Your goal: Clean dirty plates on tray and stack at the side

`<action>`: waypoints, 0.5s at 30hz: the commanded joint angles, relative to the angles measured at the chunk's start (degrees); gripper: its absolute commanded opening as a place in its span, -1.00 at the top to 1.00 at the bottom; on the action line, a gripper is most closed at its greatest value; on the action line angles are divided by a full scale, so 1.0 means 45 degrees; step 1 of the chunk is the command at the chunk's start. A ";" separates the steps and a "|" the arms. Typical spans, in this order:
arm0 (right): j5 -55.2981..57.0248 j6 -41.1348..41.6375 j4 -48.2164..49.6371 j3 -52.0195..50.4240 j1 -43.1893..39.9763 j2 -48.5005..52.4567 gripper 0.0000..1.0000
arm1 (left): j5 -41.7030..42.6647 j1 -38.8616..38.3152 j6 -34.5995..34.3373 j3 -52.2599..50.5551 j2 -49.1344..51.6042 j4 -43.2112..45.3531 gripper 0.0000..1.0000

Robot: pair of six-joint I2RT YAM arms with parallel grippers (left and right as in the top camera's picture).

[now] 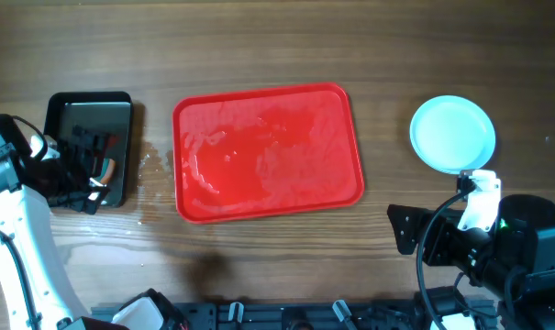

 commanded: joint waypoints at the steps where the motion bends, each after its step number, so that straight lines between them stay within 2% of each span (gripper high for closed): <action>1: 0.0253 0.0301 0.0010 -0.0126 0.0034 -0.0034 -1.00 | 0.0238 0.0034 0.0053 0.0102 -0.0092 -0.0015 -1.00; 9: 0.1205 -0.0078 0.0491 -0.0185 0.0039 -0.0073 -1.00 | 0.0238 0.0034 0.0053 0.0102 -0.0092 -0.0015 -1.00; 15: 0.1243 -0.2283 0.4430 -0.1943 -0.0015 -0.1175 -0.99 | 0.0238 0.0034 0.0053 0.0102 -0.0092 -0.0015 -1.00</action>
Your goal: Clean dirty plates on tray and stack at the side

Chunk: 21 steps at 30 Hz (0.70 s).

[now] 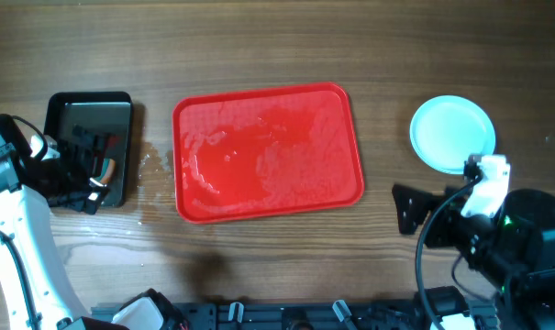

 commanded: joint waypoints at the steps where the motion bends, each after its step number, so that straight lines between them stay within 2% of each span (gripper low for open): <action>1: 0.0355 -0.1729 0.1953 -0.1744 -0.0010 -0.1229 -0.99 | 0.0233 0.0034 0.0053 0.0102 -0.0092 -0.0015 -1.00; 9: 0.0714 -0.1331 0.8519 -0.8043 -0.0141 -0.5547 -0.99 | 0.0233 0.0034 0.0053 0.0102 -0.0092 -0.0010 -1.00; 12: 0.0714 -0.1350 1.0282 -0.9816 -0.0146 -0.6785 -1.00 | 0.0233 0.0034 0.0053 0.0102 -0.0092 -0.0010 -1.00; 17: 0.0704 -0.1161 1.2094 -1.1638 -0.0568 -0.7805 -0.99 | 0.0233 0.0034 0.0053 0.0102 -0.0092 -0.0015 -1.00; 21: 0.0651 -0.0355 1.4168 -1.3007 -0.1642 -0.7898 -1.00 | 0.0233 0.0034 0.0053 0.0102 -0.0092 -0.0015 -1.00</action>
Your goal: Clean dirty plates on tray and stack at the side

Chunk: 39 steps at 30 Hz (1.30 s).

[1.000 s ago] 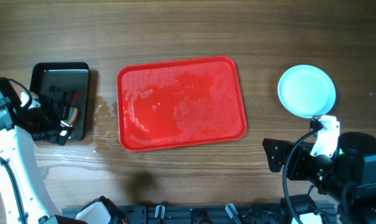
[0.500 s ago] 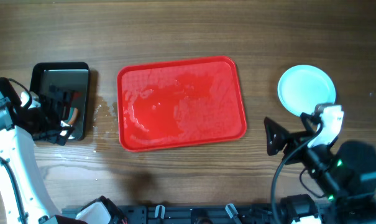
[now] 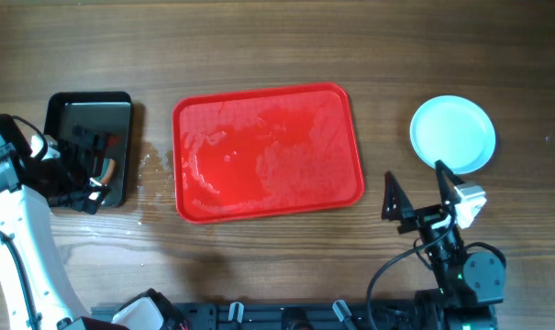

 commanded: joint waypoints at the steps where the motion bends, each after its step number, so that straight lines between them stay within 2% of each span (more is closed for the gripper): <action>1: 0.0165 0.1005 0.1443 -0.1243 -0.1107 -0.0277 -0.99 | 0.0136 0.0034 0.0053 0.0102 -0.0092 -0.0005 -1.00; 5: 0.0223 0.1292 0.1180 -0.1311 -0.2006 -0.0277 -1.00 | 0.0136 0.0034 0.0053 0.0102 -0.0092 -0.0005 -1.00; 9: 0.0219 0.0559 0.0695 -0.1311 -0.2798 -0.0277 -0.99 | 0.0136 0.0034 0.0053 0.0102 -0.0092 -0.0010 -1.00; 20: 0.0364 -0.3818 0.0219 -0.1311 -0.2997 -0.0277 -1.00 | 0.0136 0.0034 0.0053 0.0102 -0.0092 -0.0010 -1.00; 39: 0.0364 -0.3925 0.0233 -0.1311 -0.2997 -0.0267 -0.99 | 0.0136 0.0034 0.0053 0.0102 -0.0092 -0.0010 -1.00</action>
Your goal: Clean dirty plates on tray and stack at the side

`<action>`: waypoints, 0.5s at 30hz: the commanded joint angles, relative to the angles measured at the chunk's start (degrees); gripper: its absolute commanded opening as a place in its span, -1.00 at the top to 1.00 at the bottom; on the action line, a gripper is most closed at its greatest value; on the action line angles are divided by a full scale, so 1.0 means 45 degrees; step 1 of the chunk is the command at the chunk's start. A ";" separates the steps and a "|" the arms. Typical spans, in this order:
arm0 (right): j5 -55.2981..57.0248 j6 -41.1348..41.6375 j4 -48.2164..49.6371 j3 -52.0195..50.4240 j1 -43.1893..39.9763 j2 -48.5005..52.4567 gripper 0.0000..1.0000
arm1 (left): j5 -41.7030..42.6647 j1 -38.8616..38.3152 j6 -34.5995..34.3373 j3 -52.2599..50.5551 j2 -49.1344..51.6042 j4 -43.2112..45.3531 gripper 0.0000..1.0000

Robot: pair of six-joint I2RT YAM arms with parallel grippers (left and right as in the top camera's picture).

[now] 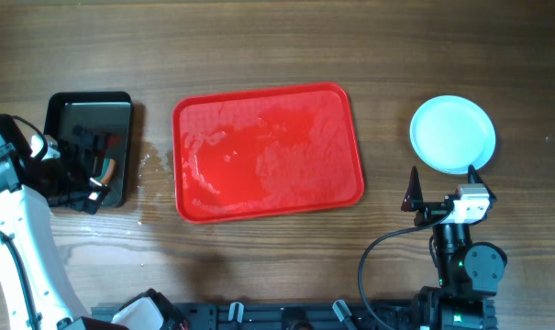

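The red tray (190,206) lies wet at mid-table with no plate on it. A pale blue plate (452,134) rests on the wood at the far right. My right gripper (442,186) stands just in front of that plate, its two dark fingers spread wide and open with nothing between them. My left gripper (86,176) hangs over the black tub (119,103) at the left. Its fingers are dark against the tub, and something orange and white shows beside them. Whether they grip anything is unclear.
Water drops (150,165) wet the wood between the tub and the tray. The right arm's base (465,266) sits at the front edge. The left arm's white link (20,247) runs along the left side.
My right gripper has shifted a little to the right and now sits closer under the blue plate, fingers still spread. The left arm, tray, plate and tub are unchanged.
My right arm lay low at the front right with its fingers pointing left, near the tray's right corner. It then stood a bit nearer the plate, then folded back over its base with fingers apart, and now sits below the plate. The left gripper stayed over the tub.
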 commanded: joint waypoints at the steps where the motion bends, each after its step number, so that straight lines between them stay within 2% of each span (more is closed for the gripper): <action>1: 0.0175 -0.0253 0.0029 -0.0015 -0.0063 -0.0175 -0.99 | 0.0141 0.0034 0.0053 0.0102 -0.0092 -0.0010 -1.00; 7: 0.0175 -0.0253 0.0034 -0.0015 -0.0063 -0.0175 -1.00 | 0.0141 0.0034 0.0053 0.0102 -0.0092 -0.0005 -1.00; 15: 0.0175 -0.0253 0.0034 -0.0015 -0.0063 -0.0175 -1.00 | -0.2584 -0.0529 0.1122 -0.0563 -0.0763 -0.0301 -1.00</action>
